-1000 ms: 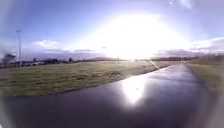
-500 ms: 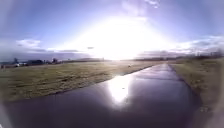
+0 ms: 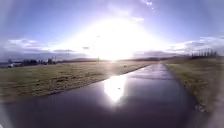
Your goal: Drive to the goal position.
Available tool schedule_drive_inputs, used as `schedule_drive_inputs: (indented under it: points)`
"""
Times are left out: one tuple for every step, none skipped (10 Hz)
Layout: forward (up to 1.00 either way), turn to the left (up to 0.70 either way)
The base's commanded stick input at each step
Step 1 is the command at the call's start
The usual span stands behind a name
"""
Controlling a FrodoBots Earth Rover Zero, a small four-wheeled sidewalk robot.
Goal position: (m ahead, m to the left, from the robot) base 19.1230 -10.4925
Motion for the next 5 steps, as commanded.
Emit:
schedule_drive_inputs:
  points:
    - [0.0, -1.0]
    - [0.0, -1.0]
    - [0.0, -1.0]
    - [0.0, -1.0]
    - [0.0, -1.0]
